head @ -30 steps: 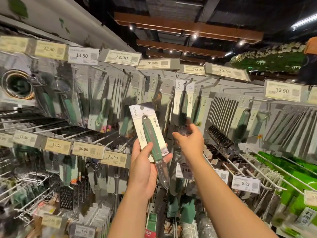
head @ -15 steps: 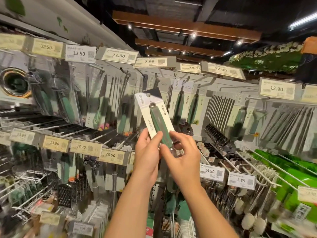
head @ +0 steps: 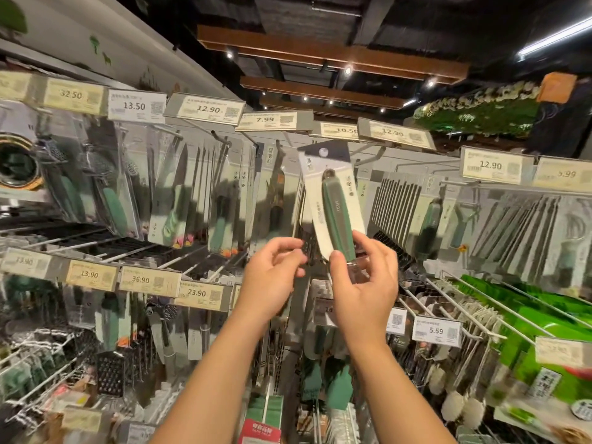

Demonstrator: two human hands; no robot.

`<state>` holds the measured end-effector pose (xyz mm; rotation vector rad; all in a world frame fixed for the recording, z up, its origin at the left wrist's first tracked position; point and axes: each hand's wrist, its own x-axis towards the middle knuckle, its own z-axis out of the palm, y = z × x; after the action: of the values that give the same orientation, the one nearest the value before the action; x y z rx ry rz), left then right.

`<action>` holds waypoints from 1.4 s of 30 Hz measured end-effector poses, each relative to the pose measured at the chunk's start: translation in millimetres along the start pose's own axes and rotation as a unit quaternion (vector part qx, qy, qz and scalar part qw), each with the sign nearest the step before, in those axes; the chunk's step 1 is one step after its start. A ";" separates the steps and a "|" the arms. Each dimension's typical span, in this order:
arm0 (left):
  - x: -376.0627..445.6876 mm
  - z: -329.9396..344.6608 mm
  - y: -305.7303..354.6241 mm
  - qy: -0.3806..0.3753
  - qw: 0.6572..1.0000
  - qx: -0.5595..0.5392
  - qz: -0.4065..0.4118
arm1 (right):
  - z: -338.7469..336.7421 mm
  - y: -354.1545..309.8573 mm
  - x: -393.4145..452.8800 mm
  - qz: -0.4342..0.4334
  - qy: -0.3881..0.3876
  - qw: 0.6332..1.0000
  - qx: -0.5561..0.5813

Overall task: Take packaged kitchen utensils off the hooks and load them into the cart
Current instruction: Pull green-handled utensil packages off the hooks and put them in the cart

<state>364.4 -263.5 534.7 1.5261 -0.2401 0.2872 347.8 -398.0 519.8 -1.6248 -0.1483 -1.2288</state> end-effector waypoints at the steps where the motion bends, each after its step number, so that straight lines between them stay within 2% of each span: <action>1: 5.3 -7.4 -1.9 0.007 0.996 0.085 0.013 | -1.0 -0.1 3.1 0.013 0.007 1.000 0.002; 4: 17.6 -27.5 -3.5 0.012 0.939 0.339 0.064 | -0.1 1.5 10.4 0.043 0.010 0.999 -0.005; 6: 22.4 -36.8 -2.8 0.010 0.907 0.414 0.081 | 4.2 1.9 12.7 0.063 0.002 0.998 -0.001; 9: 25.0 -45.2 -2.3 0.007 0.879 0.469 0.085 | 12.6 1.9 17.6 0.089 -0.001 0.996 -0.003; 15: 27.9 -52.7 -7.7 -0.010 0.858 0.507 0.076 | 36.7 10.6 40.7 0.162 -0.053 0.985 -0.017; 24: 29.4 -50.9 -11.3 -0.018 0.854 0.518 0.046 | 57.0 42.4 77.3 0.290 -0.145 0.945 -0.029; 31: 17.1 -48.9 -9.1 0.006 0.852 0.522 0.047 | 41.8 39.2 80.9 0.290 -0.170 0.940 -0.053; 37: -7.6 -38.4 -1.7 0.066 0.849 0.519 0.065 | 20.7 24.2 66.0 0.241 -0.150 0.957 -0.067; 42: -41.7 -38.0 1.4 0.109 0.841 0.527 0.054 | 10.0 -8.5 42.3 0.201 -0.205 0.957 -0.044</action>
<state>323.7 -226.9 521.0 2.5492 0.0485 0.7636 368.5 -405.6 558.3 -1.8604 -0.0182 -0.5887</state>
